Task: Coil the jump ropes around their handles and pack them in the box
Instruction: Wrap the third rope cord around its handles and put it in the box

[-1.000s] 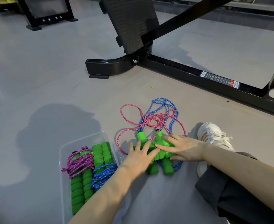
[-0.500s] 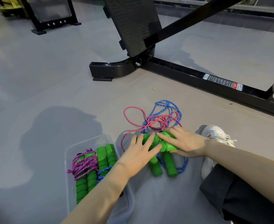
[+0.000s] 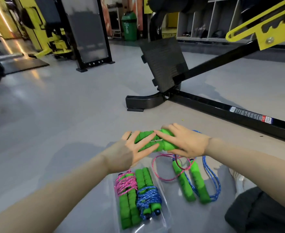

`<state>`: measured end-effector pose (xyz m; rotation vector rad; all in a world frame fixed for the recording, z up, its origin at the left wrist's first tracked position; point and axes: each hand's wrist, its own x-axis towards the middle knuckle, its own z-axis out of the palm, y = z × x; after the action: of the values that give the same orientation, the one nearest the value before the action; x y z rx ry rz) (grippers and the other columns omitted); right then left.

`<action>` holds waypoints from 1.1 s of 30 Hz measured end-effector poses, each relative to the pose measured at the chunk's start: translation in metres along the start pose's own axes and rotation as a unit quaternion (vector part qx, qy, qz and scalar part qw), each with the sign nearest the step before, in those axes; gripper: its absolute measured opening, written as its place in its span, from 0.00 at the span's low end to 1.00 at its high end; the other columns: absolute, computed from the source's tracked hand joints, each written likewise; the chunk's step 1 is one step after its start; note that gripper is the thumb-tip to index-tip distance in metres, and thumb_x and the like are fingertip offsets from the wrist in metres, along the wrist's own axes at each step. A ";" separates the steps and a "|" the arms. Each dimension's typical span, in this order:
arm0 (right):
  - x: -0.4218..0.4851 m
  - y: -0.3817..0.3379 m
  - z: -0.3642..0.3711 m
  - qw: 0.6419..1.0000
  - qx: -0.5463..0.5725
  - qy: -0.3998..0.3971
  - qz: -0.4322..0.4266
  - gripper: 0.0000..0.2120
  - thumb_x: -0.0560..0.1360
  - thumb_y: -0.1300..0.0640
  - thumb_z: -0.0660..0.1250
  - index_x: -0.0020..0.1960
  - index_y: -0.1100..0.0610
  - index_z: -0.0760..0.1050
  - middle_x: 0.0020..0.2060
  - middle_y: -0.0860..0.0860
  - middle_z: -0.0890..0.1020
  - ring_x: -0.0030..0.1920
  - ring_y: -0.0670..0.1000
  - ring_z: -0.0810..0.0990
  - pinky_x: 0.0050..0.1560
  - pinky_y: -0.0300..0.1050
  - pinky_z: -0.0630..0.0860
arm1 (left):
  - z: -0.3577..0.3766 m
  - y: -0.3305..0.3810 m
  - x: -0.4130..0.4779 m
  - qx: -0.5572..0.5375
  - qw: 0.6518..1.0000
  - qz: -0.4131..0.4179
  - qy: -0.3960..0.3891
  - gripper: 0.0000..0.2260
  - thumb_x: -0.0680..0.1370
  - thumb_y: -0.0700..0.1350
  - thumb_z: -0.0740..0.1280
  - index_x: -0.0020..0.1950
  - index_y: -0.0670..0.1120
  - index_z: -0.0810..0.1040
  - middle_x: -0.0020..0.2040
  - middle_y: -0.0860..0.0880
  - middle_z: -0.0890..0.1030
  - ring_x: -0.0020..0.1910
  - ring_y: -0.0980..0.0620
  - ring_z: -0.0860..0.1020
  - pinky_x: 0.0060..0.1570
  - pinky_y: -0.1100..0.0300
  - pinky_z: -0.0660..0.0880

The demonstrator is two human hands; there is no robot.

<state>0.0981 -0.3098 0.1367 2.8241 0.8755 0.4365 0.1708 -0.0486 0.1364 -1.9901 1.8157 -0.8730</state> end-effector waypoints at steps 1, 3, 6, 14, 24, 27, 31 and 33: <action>0.005 -0.003 -0.004 1.000 0.003 -0.003 -0.008 0.33 0.77 0.44 0.53 0.76 0.59 0.50 0.60 0.63 0.69 0.51 0.55 0.65 0.55 0.49 0.64 | -0.006 -0.002 -0.007 0.000 1.000 -0.002 -0.015 0.34 0.71 0.51 0.69 0.74 0.47 0.61 0.73 0.40 0.61 0.55 0.36 0.76 0.51 0.46 0.76; 0.013 -0.008 -0.010 1.000 0.010 -0.005 -0.024 0.33 0.77 0.46 0.54 0.76 0.59 0.49 0.60 0.63 0.69 0.50 0.55 0.65 0.55 0.49 0.64 | -0.015 -0.004 -0.018 0.008 1.000 0.001 -0.008 0.32 0.72 0.48 0.68 0.74 0.46 0.62 0.73 0.39 0.62 0.56 0.36 0.76 0.52 0.44 0.76; 0.019 -0.012 -0.015 0.999 0.015 -0.004 -0.034 0.33 0.77 0.47 0.56 0.76 0.59 0.48 0.61 0.63 0.68 0.51 0.56 0.65 0.56 0.50 0.64 | -0.020 -0.007 -0.028 0.032 0.999 0.016 0.009 0.25 0.75 0.40 0.59 0.73 0.45 0.63 0.72 0.39 0.65 0.56 0.33 0.76 0.52 0.42 0.76; 0.025 -0.026 0.003 0.999 0.010 -0.006 -0.049 0.34 0.77 0.47 0.59 0.76 0.57 0.47 0.61 0.62 0.67 0.51 0.59 0.71 0.55 0.54 0.73 | -0.012 0.001 -0.051 0.076 0.996 0.047 0.007 0.23 0.82 0.36 0.41 0.71 0.44 0.67 0.69 0.46 0.73 0.55 0.32 0.78 0.47 0.46 0.79; 0.034 -0.024 0.008 0.997 0.065 0.029 -0.003 0.42 0.68 0.51 0.72 0.74 0.53 0.52 0.58 0.57 0.73 0.52 0.53 0.67 0.54 0.47 0.70 | 0.001 0.003 -0.049 0.086 0.996 0.012 0.037 0.25 0.81 0.34 0.37 0.70 0.43 0.68 0.66 0.44 0.76 0.55 0.31 0.76 0.50 0.44 0.76; 0.037 -0.025 0.008 0.997 0.075 0.025 0.012 0.43 0.68 0.53 0.72 0.74 0.51 0.50 0.59 0.57 0.72 0.53 0.53 0.67 0.55 0.47 0.71 | 0.004 0.001 -0.052 0.092 0.995 0.006 0.037 0.23 0.81 0.34 0.40 0.70 0.44 0.66 0.67 0.44 0.75 0.56 0.31 0.75 0.52 0.43 0.72; 0.038 -0.026 0.010 0.986 0.144 0.036 0.071 0.46 0.69 0.52 0.72 0.77 0.49 0.46 0.65 0.57 0.68 0.60 0.57 0.69 0.62 0.50 0.70 | 0.003 -0.005 -0.053 0.102 0.993 0.000 0.051 0.22 0.81 0.35 0.42 0.70 0.44 0.66 0.66 0.43 0.75 0.57 0.31 0.74 0.52 0.43 0.71; 0.039 -0.029 0.005 0.956 0.248 0.065 0.144 0.51 0.66 0.55 0.75 0.76 0.49 0.43 0.67 0.54 0.64 0.66 0.53 0.66 0.65 0.39 0.64 | 0.001 -0.008 -0.054 0.097 0.993 -0.006 0.063 0.22 0.82 0.35 0.42 0.70 0.44 0.67 0.66 0.43 0.75 0.56 0.31 0.75 0.52 0.43 0.73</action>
<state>0.1151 -0.2637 0.1341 3.4459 0.6679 0.5022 0.1775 0.0053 0.1280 -1.8645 1.7124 -1.1560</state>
